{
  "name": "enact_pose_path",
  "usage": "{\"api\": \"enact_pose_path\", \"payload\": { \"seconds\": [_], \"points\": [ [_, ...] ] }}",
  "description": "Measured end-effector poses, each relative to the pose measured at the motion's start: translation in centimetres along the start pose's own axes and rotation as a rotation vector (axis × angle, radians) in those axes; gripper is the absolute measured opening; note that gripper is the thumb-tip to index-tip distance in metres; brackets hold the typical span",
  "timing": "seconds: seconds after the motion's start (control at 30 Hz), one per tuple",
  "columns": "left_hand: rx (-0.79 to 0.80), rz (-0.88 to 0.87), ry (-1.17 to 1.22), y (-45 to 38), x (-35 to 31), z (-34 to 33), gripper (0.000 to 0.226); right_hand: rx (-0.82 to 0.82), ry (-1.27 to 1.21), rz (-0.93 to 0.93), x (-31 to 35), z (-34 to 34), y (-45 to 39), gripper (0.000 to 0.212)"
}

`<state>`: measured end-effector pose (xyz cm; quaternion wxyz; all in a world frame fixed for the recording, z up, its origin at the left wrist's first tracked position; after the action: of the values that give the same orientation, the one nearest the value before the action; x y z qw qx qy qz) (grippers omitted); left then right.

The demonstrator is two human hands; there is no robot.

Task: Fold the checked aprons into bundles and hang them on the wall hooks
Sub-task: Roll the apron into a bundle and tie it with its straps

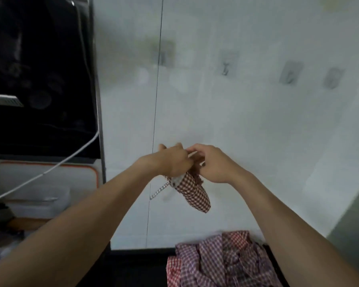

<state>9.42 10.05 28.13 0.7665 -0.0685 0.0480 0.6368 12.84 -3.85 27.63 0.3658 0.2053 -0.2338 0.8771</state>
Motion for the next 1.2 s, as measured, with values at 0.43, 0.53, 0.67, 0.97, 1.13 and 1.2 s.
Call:
{"api": "enact_pose_path", "payload": {
  "seconds": [0.43, 0.53, 0.67, 0.97, 1.13, 1.2],
  "points": [
    [-0.248, -0.189, 0.424, 5.9, 1.3, 15.5, 0.055, -0.236, -0.283, 0.27, 7.6, 9.4, -4.3, 0.018],
    [-0.393, -0.253, 0.459, 7.2, 3.0, 15.8, 0.063, -0.282, -0.35, 0.304, 9.2, 10.6, -5.7, 0.019],
    [-0.686, -0.293, 0.7, 7.2, 5.0, 15.6, 0.077, -0.245, -0.269, 0.343, 11.3, 11.2, -7.6, 0.024],
    [-0.836, -0.209, 0.745, 5.3, 6.9, 17.1, 0.049, -0.393, 0.037, 0.403, 13.7, 12.6, -12.3, 0.015],
    [-0.822, -0.047, 0.592, 3.4, 7.3, 16.7, 0.042, -0.385, 0.054, 0.341, 12.7, 11.9, -13.9, 0.024],
    [-0.858, -0.025, 0.535, 3.3, 7.2, 16.5, 0.042, -0.392, 0.037, 0.33, 12.5, 11.7, -14.2, 0.021]
  ]
}}
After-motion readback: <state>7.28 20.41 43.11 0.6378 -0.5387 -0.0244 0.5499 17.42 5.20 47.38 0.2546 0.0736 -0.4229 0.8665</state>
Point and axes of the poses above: each hand's wrist, its own y-axis away from the middle knuckle, its own z-axis out of the back of the hand, x = y × z, the point moved 2 cm from there along -y, towards the middle knuckle, and after that the axes turned 2 degrees about y, right-handed, at the moved point
